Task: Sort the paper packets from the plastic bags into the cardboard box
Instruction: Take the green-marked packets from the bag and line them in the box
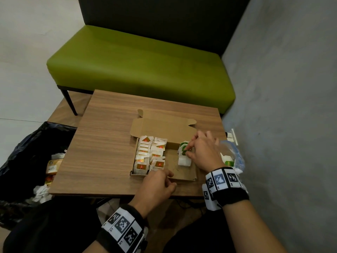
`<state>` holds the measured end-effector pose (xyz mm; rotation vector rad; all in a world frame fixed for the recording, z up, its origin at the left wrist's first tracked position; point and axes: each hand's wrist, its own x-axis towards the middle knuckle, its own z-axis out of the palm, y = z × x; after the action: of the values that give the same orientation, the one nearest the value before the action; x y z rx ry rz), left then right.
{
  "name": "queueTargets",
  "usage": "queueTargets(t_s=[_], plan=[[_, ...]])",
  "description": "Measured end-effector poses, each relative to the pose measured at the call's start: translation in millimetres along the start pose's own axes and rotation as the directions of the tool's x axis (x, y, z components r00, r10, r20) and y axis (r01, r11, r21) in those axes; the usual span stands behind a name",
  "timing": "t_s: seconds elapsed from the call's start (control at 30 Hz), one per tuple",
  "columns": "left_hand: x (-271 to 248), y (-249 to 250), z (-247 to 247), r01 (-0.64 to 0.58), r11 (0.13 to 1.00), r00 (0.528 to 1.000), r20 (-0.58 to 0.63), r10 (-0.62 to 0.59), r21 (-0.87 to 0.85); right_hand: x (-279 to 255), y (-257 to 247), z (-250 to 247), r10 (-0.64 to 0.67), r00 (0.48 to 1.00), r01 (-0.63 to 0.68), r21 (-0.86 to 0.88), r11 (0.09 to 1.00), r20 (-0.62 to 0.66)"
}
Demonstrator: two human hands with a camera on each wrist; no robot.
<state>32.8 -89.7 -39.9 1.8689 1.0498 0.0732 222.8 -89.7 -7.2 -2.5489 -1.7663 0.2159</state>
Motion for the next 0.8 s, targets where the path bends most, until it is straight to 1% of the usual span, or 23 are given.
queueTargets(t_s=[0.13,0.23,0.3,0.37,0.5,0.57,0.63,0.7,0.77,0.8], plan=[[-2.1,-0.5,-1.7,0.006,1.0,1.0,0.014,-0.006,-0.002,8.1,-4.5,5.9,0.034,0.999,-0.037,-0.071,0.997,-0.036],[-1.9,-1.2,-2.2,0.005,1.0,1.0,0.007,-0.005,-0.003,11.6,-5.0,9.4,0.042,0.997,-0.047,-0.089,0.995,-0.059],[-2.2,-1.4,-1.4,0.009,1.0,1.0,0.007,-0.009,-0.004,12.5,-4.2,12.6,0.059,0.993,-0.069,-0.096,0.993,-0.098],[-3.0,-1.7,-1.0,0.011,1.0,1.0,0.009,-0.011,-0.008,13.1,-3.5,15.1,0.083,0.987,-0.096,-0.088,0.992,-0.139],[-3.9,-0.9,-0.8,0.003,1.0,1.0,0.009,-0.003,-0.007,10.2,-1.4,11.5,0.098,0.988,-0.103,-0.032,0.994,-0.123],[-4.8,0.8,-1.3,-0.001,1.0,1.0,0.008,0.001,-0.007,5.8,3.4,4.4,0.108,0.982,-0.106,0.023,0.994,-0.153],[-5.9,5.3,-1.7,-0.012,1.0,1.0,0.01,0.012,-0.003,-3.1,13.4,-6.5,0.154,0.964,-0.136,0.098,0.986,-0.216],[-5.7,14.3,-2.8,-0.037,0.999,0.999,0.01,0.037,0.007,-14.6,28.9,-18.4,0.221,0.932,-0.185,0.148,0.972,-0.289],[-1.6,29.1,-3.7,-0.074,0.996,0.997,0.008,0.074,0.046,-27.1,49.9,-28.9,0.318,0.888,-0.27,0.184,0.945,-0.332],[1.8,37.9,-2.8,-0.103,0.991,0.995,0.005,0.103,0.089,-33.5,61.4,-33.4,0.377,0.868,-0.331,0.19,0.924,-0.323]])
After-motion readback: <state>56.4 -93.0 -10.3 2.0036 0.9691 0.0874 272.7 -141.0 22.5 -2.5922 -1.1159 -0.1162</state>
